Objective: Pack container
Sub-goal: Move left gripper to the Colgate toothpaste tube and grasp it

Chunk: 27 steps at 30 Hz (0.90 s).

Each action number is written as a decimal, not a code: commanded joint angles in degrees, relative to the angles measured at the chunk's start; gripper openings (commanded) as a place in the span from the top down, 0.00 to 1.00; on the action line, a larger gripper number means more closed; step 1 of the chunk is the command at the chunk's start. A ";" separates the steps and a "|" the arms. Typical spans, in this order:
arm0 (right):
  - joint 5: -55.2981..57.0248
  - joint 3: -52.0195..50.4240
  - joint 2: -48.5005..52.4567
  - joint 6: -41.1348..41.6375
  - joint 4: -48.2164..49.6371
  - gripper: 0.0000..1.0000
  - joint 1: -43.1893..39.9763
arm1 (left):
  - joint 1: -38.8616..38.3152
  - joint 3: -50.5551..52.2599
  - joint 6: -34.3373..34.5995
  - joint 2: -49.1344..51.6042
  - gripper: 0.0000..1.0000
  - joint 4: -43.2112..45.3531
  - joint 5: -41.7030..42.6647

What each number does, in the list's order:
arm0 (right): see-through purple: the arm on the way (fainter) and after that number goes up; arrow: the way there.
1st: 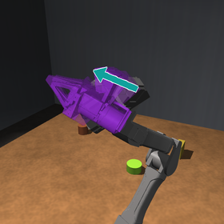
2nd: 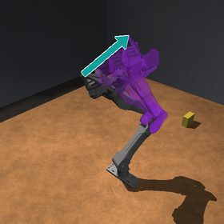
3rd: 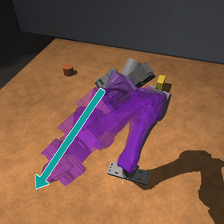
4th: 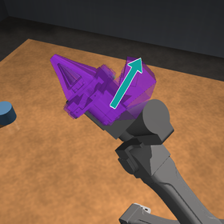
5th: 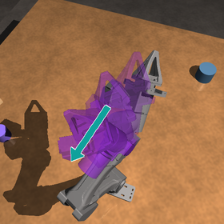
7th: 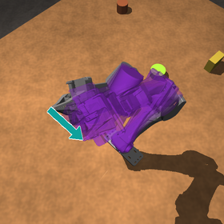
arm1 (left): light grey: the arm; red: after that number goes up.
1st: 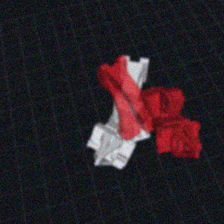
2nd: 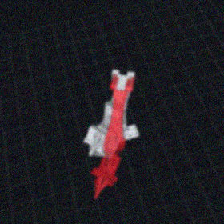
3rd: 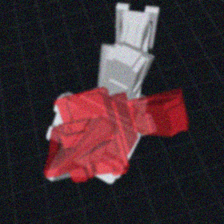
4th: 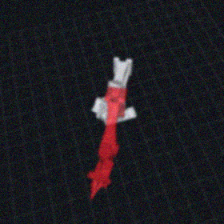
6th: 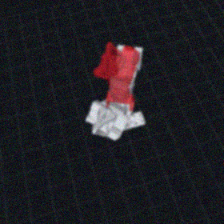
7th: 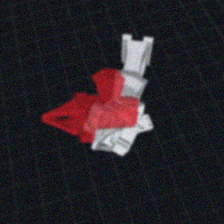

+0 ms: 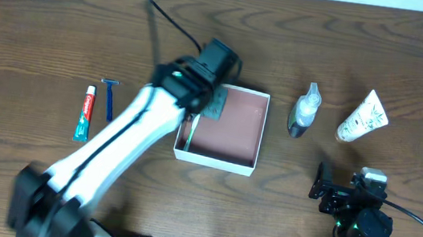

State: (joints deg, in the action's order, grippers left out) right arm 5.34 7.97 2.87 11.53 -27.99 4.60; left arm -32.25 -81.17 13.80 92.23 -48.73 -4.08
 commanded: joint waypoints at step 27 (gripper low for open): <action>-0.02 -0.15 -0.35 0.42 0.00 0.01 -0.57 | 46.88 -1.01 -20.52 16.57 0.29 -6.86 2.60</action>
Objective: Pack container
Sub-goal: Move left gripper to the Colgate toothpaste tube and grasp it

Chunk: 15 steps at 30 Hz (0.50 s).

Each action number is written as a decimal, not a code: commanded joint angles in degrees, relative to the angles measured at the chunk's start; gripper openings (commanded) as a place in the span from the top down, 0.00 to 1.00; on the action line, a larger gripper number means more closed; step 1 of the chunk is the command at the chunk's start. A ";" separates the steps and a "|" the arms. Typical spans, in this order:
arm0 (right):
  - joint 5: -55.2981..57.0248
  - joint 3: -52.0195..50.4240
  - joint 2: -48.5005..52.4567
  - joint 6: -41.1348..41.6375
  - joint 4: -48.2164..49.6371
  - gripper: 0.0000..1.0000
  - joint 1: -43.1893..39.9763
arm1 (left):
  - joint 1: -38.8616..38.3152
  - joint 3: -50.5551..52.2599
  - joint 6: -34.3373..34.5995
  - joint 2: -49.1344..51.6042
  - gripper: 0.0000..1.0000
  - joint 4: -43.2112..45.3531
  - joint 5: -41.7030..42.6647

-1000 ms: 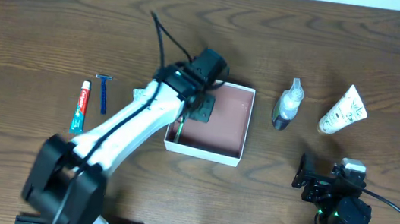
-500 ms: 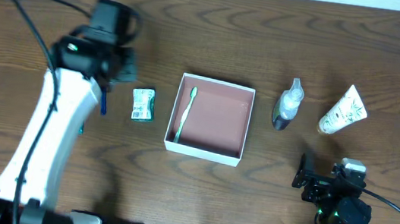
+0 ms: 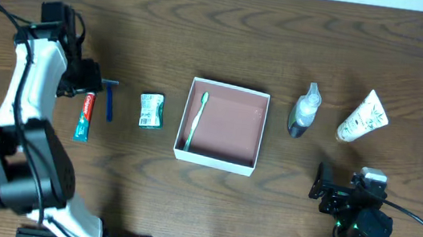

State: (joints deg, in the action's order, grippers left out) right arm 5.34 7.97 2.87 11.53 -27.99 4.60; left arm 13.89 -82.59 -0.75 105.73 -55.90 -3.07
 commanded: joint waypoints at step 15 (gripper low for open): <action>-0.02 -0.15 -0.35 0.42 0.00 0.01 -0.57 | 3.10 0.42 -10.14 12.76 0.34 5.25 1.16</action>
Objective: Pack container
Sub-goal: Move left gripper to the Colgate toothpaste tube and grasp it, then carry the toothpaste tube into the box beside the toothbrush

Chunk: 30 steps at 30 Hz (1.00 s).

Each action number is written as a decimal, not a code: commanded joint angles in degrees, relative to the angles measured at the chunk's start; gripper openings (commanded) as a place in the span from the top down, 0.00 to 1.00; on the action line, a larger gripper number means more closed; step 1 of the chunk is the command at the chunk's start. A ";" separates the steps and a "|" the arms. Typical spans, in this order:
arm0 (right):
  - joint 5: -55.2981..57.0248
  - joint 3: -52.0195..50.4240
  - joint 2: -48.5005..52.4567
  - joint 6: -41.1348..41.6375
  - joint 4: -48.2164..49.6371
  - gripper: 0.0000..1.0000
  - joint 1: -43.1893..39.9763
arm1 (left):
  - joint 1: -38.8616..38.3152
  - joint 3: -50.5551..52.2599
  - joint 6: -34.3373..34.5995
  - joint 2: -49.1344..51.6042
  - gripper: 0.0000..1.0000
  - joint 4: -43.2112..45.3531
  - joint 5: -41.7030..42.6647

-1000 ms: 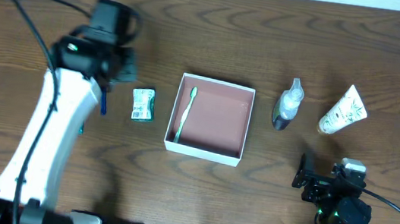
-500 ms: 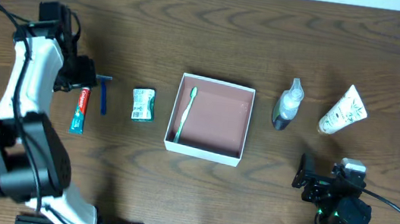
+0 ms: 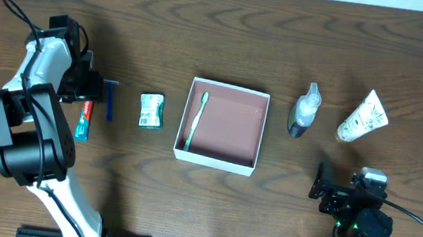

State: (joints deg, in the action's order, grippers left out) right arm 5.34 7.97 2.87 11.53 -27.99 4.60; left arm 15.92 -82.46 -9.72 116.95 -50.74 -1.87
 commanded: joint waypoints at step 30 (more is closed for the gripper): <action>0.00 -0.15 -0.35 0.42 0.00 0.01 -0.57 | 2.54 1.49 3.26 0.28 0.93 -4.35 4.48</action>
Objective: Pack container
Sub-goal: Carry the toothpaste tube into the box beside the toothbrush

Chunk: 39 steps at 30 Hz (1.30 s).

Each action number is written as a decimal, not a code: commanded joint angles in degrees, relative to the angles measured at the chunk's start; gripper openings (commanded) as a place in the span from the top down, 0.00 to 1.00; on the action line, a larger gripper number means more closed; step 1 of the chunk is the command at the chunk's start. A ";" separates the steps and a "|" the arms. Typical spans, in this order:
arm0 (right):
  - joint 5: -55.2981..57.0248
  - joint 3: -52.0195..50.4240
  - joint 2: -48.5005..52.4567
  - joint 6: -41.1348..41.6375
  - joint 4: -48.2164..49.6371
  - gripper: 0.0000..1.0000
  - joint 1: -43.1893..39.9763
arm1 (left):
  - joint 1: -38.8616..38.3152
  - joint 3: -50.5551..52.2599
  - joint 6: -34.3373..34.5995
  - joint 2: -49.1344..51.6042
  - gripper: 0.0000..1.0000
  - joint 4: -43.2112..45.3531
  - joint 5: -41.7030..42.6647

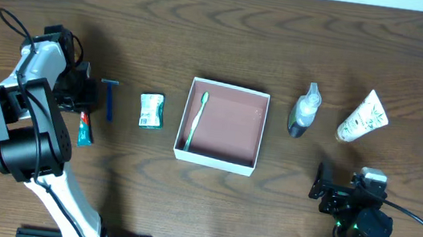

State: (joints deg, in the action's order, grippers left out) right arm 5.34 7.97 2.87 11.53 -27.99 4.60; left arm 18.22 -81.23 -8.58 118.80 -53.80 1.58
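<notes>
The white open box stands mid-table with a green-and-white toothbrush lying along its left wall. A small green packet lies just left of the box. Further left are a blue razor and a red-and-teal toothpaste tube. My left gripper sits low over the tube's upper end and hides it; its jaws cannot be made out. My right gripper rests at the front right, away from everything.
A clear spray bottle with a dark base and a white patterned tube lie right of the box. The left arm's black cable loops at the far left.
My left gripper has shifted slightly toward the front, further down the toothpaste tube. The tube's lower end has turned a little to the right. The right arm has not moved.
My left arm first reached over the box's left side. Then the toothbrush lay in the box, the green packet lay beside it, and the arm stood at the far left by the toothpaste. Since then the gripper has settled onto the tube.
</notes>
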 commanded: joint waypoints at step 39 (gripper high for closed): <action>0.00 -0.15 -0.35 0.42 0.00 0.01 -0.57 | -47.08 0.02 13.57 -9.42 0.94 9.20 4.44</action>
State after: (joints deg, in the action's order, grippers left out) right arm 5.34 7.97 2.87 11.53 -27.99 4.60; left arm -28.69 -81.38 1.83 107.68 -44.58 10.63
